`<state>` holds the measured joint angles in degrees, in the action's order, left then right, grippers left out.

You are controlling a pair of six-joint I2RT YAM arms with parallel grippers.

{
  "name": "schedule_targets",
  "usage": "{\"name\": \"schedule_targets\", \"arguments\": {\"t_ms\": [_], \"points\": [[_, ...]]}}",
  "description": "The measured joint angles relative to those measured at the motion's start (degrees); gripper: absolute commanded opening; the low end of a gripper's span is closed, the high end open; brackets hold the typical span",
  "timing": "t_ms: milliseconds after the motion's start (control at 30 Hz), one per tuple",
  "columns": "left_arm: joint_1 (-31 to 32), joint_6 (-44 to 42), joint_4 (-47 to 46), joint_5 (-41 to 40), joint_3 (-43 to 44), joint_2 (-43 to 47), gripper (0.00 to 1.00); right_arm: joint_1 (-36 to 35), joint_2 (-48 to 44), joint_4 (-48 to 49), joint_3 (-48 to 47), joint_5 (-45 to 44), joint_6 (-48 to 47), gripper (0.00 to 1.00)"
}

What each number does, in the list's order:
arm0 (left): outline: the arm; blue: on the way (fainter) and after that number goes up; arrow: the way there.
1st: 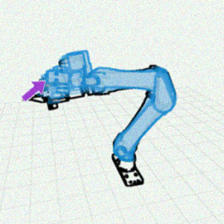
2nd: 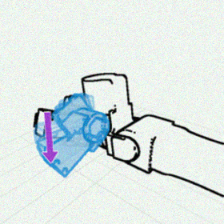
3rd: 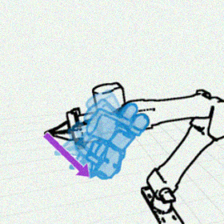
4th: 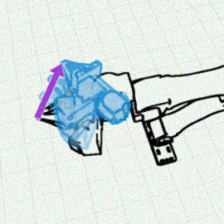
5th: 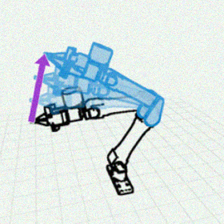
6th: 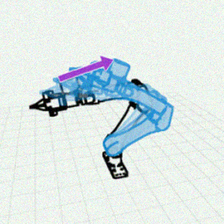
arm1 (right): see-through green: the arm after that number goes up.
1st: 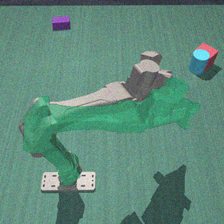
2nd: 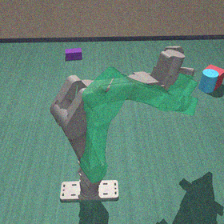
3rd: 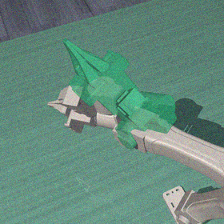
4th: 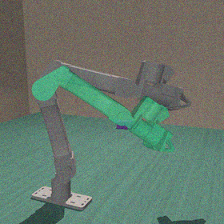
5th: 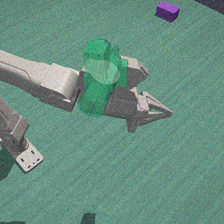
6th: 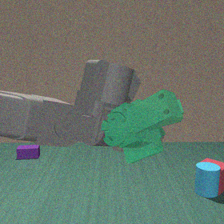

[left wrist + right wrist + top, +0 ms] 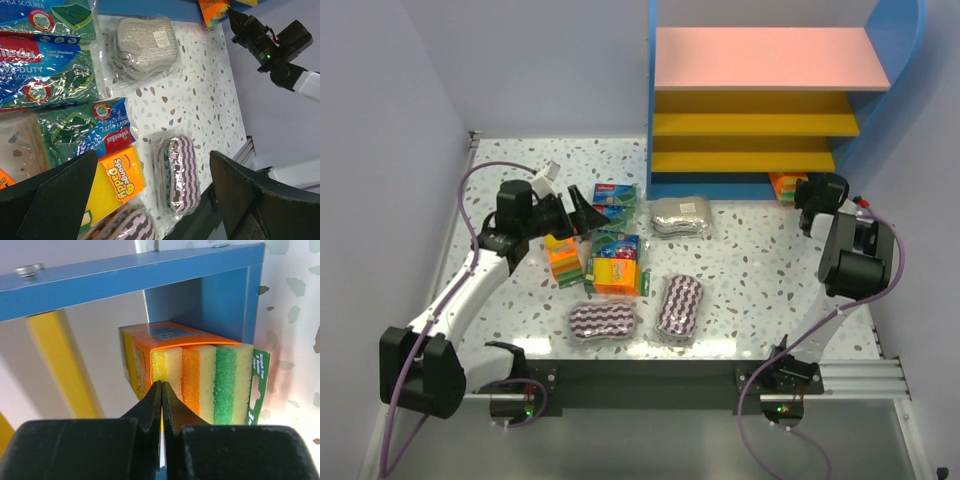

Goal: Place and organize the cleaning sponges onto the shelf

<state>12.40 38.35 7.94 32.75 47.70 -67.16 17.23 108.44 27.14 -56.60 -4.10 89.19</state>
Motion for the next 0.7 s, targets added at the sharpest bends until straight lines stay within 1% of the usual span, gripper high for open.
{"name": "schedule_targets", "arguments": {"t_ms": [433,700], "points": [[0.00,0.09,-0.17,-0.20,0.00,-1.20,1.00,-1.55,5.66,1.75,-4.52,-0.72,3.85,0.00],[0.00,0.09,-0.22,-0.20,0.00,-1.51,1.00,-2.21,6.12,3.23,-4.57,-0.20,5.81,0.00]]}}
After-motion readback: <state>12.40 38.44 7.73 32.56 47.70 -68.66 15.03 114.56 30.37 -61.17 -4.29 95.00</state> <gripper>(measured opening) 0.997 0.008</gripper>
